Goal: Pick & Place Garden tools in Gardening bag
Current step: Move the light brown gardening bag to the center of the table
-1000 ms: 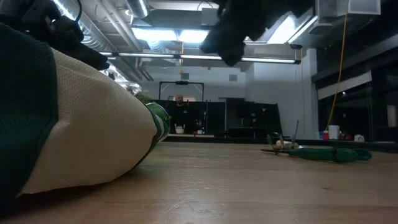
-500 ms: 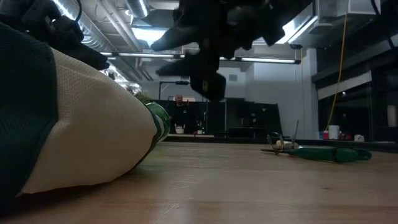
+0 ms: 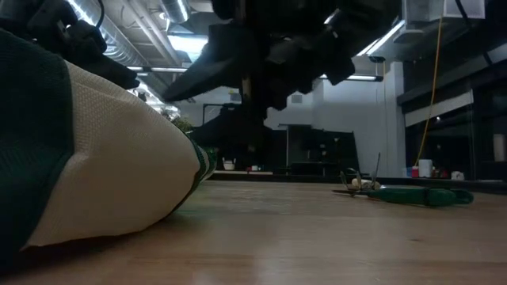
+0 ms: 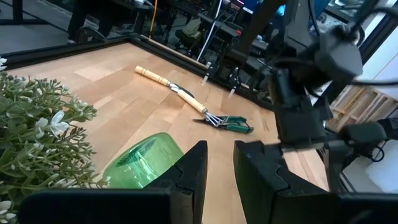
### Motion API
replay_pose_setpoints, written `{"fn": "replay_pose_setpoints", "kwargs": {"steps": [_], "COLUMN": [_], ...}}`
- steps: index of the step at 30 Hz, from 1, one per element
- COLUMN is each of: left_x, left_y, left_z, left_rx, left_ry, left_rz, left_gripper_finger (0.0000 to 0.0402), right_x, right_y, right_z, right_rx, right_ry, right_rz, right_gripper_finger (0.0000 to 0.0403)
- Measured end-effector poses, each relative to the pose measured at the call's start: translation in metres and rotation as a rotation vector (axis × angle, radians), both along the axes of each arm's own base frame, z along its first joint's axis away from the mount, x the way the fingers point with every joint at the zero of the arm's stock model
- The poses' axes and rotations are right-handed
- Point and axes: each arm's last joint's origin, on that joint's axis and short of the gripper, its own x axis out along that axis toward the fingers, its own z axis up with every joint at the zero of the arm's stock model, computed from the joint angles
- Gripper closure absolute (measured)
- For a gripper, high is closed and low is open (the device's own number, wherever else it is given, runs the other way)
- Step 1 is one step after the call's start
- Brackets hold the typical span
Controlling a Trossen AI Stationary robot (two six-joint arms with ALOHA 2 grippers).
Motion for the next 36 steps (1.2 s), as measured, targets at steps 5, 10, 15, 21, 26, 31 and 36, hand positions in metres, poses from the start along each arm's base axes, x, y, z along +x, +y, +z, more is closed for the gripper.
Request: {"fn": "replay_pose_setpoints", "kwargs": {"steps": [5, 10, 15, 21, 26, 31, 36], "left_x": [0.000, 0.000, 0.000, 0.000, 0.000, 0.000, 0.000], "left_y": [0.000, 0.000, 0.000, 0.000, 0.000, 0.000, 0.000], "left_z": [0.000, 0.000, 0.000, 0.000, 0.000, 0.000, 0.000], "left_rx": [0.000, 0.000, 0.000, 0.000, 0.000, 0.000, 0.000], "left_ry": [0.000, 0.000, 0.000, 0.000, 0.000, 0.000, 0.000], "left_rz": [0.000, 0.000, 0.000, 0.000, 0.000, 0.000, 0.000], "left_gripper_finger": [0.0329, 0.0329, 0.0329, 0.0329, 0.0329, 0.0329, 0.0329], "right_x": [0.016, 0.019, 0.016, 0.010, 0.007, 0.003, 0.002], "right_y": [0.002, 0.004, 0.010, 0.025, 0.031, 0.040, 0.044], "right_z": [-0.005, -0.009, -0.010, -0.010, -0.011, -0.012, -0.012], "right_rx": [-0.004, -0.044, -0.061, -0.004, -0.005, -0.020, -0.036], "right_ry": [-0.011, -0.012, 0.022, 0.044, 0.056, 0.062, 0.047], "right_rz": [-0.012, 0.018, 0.086, 0.213, 0.232, 0.268, 0.292], "right_gripper_finger": [0.0192, 0.0192, 0.0192, 0.0192, 0.0217, 0.0283, 0.0342]}}
